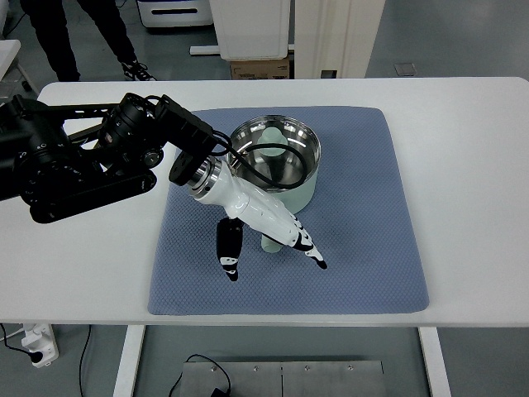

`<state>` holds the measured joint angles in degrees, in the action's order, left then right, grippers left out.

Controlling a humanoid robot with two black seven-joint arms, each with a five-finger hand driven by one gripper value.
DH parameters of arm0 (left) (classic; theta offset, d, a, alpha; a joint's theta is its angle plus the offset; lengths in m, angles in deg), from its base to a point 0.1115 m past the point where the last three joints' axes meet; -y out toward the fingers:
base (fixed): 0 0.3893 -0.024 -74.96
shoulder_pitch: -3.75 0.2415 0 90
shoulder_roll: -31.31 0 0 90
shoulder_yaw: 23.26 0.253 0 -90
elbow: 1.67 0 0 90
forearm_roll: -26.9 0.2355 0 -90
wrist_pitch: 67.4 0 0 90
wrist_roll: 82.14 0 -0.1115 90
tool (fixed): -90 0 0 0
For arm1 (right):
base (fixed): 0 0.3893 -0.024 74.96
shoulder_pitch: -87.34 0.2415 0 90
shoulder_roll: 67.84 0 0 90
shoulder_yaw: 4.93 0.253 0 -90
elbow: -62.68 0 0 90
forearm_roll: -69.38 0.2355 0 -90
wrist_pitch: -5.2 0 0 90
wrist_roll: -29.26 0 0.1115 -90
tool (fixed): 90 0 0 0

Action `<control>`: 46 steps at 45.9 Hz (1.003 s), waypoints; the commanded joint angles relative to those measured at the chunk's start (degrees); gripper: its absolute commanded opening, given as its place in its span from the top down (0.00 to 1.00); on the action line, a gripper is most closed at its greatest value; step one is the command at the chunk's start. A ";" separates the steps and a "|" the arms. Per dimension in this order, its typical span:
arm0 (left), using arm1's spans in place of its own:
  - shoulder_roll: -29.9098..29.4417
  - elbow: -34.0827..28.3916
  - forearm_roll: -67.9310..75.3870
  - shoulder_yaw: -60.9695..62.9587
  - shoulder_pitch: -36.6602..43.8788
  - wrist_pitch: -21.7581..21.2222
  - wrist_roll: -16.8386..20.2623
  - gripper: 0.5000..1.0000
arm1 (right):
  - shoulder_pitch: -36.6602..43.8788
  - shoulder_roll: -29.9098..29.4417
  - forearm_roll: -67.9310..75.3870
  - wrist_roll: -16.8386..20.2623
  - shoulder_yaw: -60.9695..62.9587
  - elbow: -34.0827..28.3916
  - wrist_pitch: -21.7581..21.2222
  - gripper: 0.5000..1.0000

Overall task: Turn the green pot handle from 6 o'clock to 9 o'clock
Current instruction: 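Drag the pot rim with the left hand, turning the handle toward the left arm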

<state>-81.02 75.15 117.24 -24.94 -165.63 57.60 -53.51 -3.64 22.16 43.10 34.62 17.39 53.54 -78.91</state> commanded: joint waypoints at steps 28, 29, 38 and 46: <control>-0.88 -1.40 2.91 6.25 -2.53 0.00 0.02 0.00 | 0.01 0.00 0.00 0.00 0.00 0.00 0.00 0.00; -0.88 -1.40 2.91 6.51 -2.62 0.00 0.10 0.00 | 0.01 0.00 0.00 0.00 0.00 0.00 0.00 0.00; -0.88 -1.58 3.00 6.96 -2.88 0.00 0.10 0.00 | 0.01 0.00 0.00 0.00 0.00 0.00 0.00 0.00; -0.88 -2.11 3.70 7.13 -3.59 0.00 0.10 0.00 | 0.01 0.00 0.00 0.00 0.00 0.00 0.00 0.00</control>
<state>-81.90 73.25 120.45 -17.84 -169.00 57.60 -53.40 -3.63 22.16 43.10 34.62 17.39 53.54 -78.91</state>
